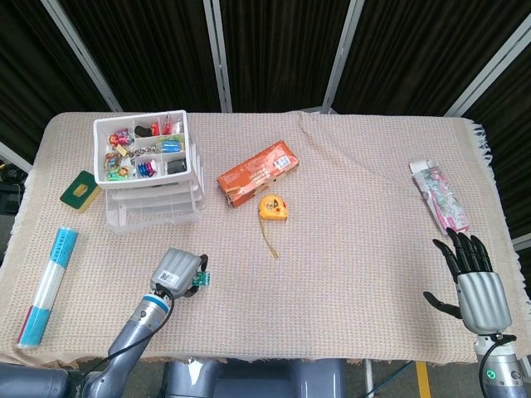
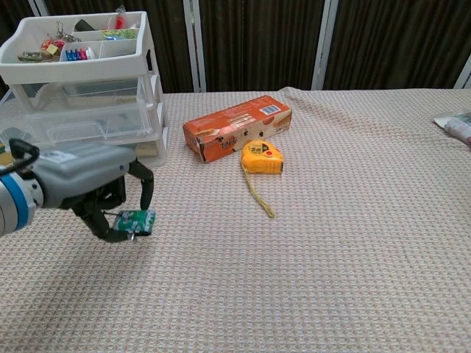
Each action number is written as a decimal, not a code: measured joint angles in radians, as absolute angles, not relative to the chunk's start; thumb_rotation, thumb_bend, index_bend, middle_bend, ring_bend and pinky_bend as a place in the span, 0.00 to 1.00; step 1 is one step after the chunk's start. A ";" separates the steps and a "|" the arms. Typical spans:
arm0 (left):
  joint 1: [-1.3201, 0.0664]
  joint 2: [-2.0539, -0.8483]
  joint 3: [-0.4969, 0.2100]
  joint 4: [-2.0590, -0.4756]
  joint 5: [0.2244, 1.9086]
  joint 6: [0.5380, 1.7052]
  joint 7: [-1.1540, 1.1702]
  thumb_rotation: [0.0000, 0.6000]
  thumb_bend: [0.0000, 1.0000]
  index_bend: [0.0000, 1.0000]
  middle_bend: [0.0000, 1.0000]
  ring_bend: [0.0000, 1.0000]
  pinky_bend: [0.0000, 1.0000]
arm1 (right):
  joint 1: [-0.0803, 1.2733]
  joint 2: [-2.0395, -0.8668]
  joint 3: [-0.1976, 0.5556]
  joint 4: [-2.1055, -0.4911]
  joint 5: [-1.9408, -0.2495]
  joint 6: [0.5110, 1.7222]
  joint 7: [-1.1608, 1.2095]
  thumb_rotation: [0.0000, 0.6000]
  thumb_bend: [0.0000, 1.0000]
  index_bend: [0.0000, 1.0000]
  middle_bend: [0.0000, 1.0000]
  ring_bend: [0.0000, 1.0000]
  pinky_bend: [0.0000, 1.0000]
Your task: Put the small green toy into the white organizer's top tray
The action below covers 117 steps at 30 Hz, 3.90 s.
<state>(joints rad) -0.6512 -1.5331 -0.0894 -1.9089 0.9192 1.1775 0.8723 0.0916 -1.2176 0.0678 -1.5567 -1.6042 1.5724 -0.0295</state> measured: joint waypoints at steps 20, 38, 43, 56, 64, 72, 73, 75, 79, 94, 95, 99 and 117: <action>-0.726 -1.198 -0.321 -2.005 0.818 1.190 0.778 1.00 0.50 0.69 0.97 0.87 0.74 | 0.092 -1.218 0.067 -1.560 -1.602 1.569 -0.034 1.00 0.01 0.14 0.00 0.00 0.00; -0.744 -1.217 -0.242 -1.829 0.774 1.154 0.750 1.00 0.02 0.36 0.93 0.84 0.73 | 0.091 -1.218 0.066 -1.561 -1.606 1.572 -0.034 1.00 0.01 0.14 0.00 0.00 0.00; -0.738 -1.214 -0.229 -1.837 0.814 1.166 0.739 1.00 0.00 0.27 0.79 0.73 0.68 | 0.091 -1.218 0.066 -1.560 -1.605 1.571 -0.032 1.00 0.01 0.14 0.00 0.00 0.00; -0.660 -1.150 -0.091 -1.882 1.230 1.241 0.670 1.00 1.00 0.33 0.25 0.21 0.27 | 0.091 -1.218 0.068 -1.565 -1.599 1.569 -0.036 1.00 0.01 0.14 0.00 0.00 0.00; -0.593 -1.115 0.079 -1.711 1.764 1.348 0.658 1.00 1.00 0.34 0.16 0.10 0.22 | 0.092 -1.219 0.068 -1.571 -1.598 1.567 -0.039 1.00 0.01 0.14 0.00 0.00 0.00; -0.560 -1.137 0.189 -1.453 1.968 1.327 0.695 1.00 1.00 0.34 0.15 0.09 0.21 | 0.091 -1.219 0.071 -1.572 -1.593 1.566 -0.038 1.00 0.01 0.14 0.00 0.00 0.00; -0.559 -1.140 0.190 -1.445 1.968 1.320 0.697 1.00 1.00 0.34 0.15 0.09 0.21 | 0.092 -1.219 0.070 -1.572 -1.594 1.566 -0.037 1.00 0.01 0.14 0.00 0.00 0.00; -0.560 -1.154 0.191 -1.415 1.963 1.291 0.701 1.00 1.00 0.34 0.15 0.09 0.21 | 0.092 -1.218 0.070 -1.572 -1.594 1.566 -0.037 1.00 0.01 0.14 0.00 0.00 0.00; -0.565 -1.176 0.178 -1.373 1.931 1.245 0.692 1.00 1.00 0.34 0.15 0.09 0.21 | 0.091 -1.218 0.071 -1.571 -1.595 1.568 -0.036 1.00 0.01 0.14 0.00 0.00 0.00; -0.582 -1.285 0.082 -1.273 1.805 1.155 0.661 1.00 1.00 0.34 0.13 0.09 0.21 | 0.090 -1.218 0.069 -1.568 -1.600 1.571 -0.031 1.00 0.01 0.14 0.00 0.00 0.00; -0.581 -1.288 0.077 -1.270 1.798 1.155 0.660 1.00 1.00 0.34 0.13 0.09 0.21 | 0.091 -1.218 0.069 -1.568 -1.600 1.570 -0.031 1.00 0.01 0.14 0.00 0.00 0.00; -0.579 -1.306 0.044 -1.260 1.750 1.152 0.658 1.00 1.00 0.34 0.13 0.09 0.21 | 0.091 -1.218 0.068 -1.569 -1.602 1.570 -0.031 1.00 0.01 0.14 0.00 0.00 0.00; -0.552 -1.331 -0.037 -1.268 1.566 1.110 0.664 1.00 1.00 0.28 0.08 0.07 0.19 | 0.091 -1.217 0.068 -1.571 -1.602 1.568 -0.028 1.00 0.01 0.14 0.00 0.00 0.00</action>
<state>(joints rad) -0.5524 -1.3315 -0.0373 -1.2678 1.5662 1.1102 0.6636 0.0915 -1.2166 0.0675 -1.5711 -1.6015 1.5678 -0.0285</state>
